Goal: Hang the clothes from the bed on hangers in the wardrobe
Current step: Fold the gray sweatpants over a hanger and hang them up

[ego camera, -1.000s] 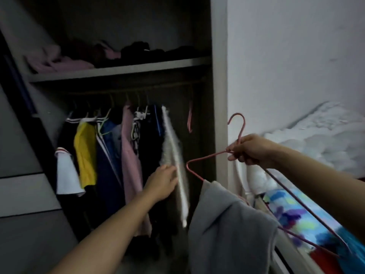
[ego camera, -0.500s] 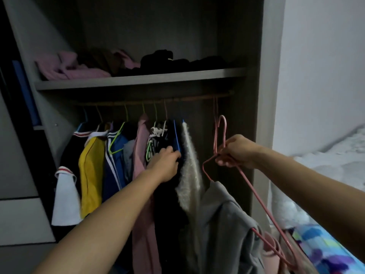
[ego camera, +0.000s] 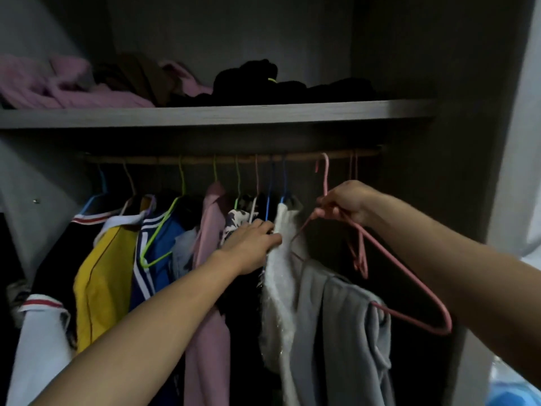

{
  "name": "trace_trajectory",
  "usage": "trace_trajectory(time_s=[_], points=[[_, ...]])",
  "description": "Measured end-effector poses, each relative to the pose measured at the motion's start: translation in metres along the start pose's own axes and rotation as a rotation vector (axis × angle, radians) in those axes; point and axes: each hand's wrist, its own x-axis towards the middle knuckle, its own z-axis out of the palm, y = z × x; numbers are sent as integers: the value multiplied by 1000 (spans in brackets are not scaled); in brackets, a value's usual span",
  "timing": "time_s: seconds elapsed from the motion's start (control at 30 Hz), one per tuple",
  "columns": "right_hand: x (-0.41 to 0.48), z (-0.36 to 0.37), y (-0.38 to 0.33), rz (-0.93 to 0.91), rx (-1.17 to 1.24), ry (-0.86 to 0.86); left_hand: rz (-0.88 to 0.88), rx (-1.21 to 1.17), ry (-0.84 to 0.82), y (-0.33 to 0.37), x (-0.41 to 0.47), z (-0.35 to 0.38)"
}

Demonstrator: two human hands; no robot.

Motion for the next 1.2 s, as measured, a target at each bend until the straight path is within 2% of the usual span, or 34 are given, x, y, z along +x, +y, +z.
trace_trajectory(time_s=[0.17, 0.3, 0.53, 0.8, 0.87, 0.93, 0.97, 1.03, 1.1, 1.2], points=[[51, 12, -29, -50, -65, 177, 47, -95, 22, -35, 2, 1], [92, 28, -44, -71, -68, 252, 106, -152, 27, -64, 3, 5], [143, 44, -24, -54, -49, 288, 197, -213, 82, -84, 8, 10], [126, 43, 9, -14, -178, 278, 235, -257, 64, -82, 17, 14], [113, 21, 5, -82, -380, 449, 232, -252, 89, -78, 20, 16], [92, -5, 2, -160, -709, 679, 178, -245, 186, -72, 23, 18], [78, -15, 1, -200, -817, 735, 123, -253, 240, -69, 26, 17], [56, -28, 5, -239, -953, 708, 38, -269, 343, -59, 33, 13], [43, -33, 16, -189, -1121, 613, 13, -306, 426, -43, 40, 4], [36, -32, 37, -93, -1333, 496, -3, -393, 415, -11, 45, -11]])
